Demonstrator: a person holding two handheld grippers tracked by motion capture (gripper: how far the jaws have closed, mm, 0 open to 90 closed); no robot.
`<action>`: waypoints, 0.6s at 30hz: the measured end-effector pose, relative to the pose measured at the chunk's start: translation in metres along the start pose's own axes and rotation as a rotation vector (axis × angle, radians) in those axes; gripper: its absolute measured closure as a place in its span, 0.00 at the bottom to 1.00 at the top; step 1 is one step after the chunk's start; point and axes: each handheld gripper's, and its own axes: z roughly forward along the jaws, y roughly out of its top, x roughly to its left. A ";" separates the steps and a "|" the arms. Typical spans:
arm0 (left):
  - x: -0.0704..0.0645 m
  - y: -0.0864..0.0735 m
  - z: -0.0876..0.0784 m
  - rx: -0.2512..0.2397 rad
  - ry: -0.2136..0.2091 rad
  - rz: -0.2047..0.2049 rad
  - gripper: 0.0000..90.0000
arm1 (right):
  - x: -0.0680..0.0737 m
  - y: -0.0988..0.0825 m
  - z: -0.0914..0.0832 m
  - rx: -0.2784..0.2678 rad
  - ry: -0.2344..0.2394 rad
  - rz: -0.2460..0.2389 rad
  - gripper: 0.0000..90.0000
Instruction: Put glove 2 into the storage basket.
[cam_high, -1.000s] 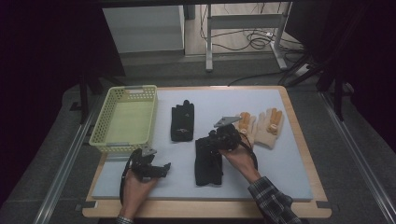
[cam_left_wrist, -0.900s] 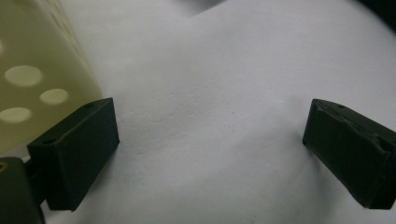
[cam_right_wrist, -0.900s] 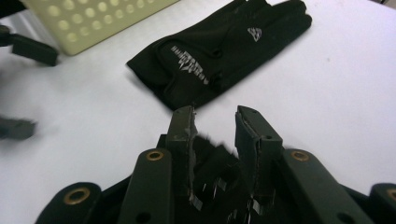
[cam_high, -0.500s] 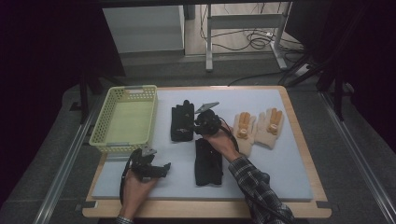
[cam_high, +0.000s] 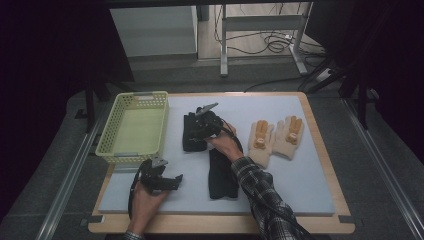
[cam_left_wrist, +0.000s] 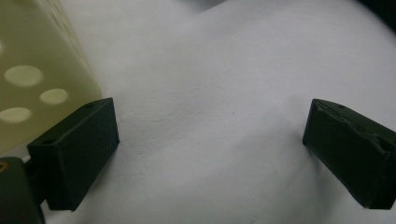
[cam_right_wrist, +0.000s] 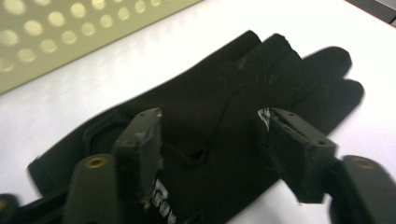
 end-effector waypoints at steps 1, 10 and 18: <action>0.000 0.000 0.000 0.000 0.000 0.000 0.04 | -0.001 0.001 0.004 -0.001 0.006 0.002 0.34; 0.000 0.000 0.000 0.000 0.001 0.000 0.04 | -0.007 0.002 0.024 0.049 0.009 0.023 0.43; 0.000 0.000 0.000 -0.001 0.001 0.000 0.04 | -0.008 0.001 0.016 0.045 -0.019 0.076 0.87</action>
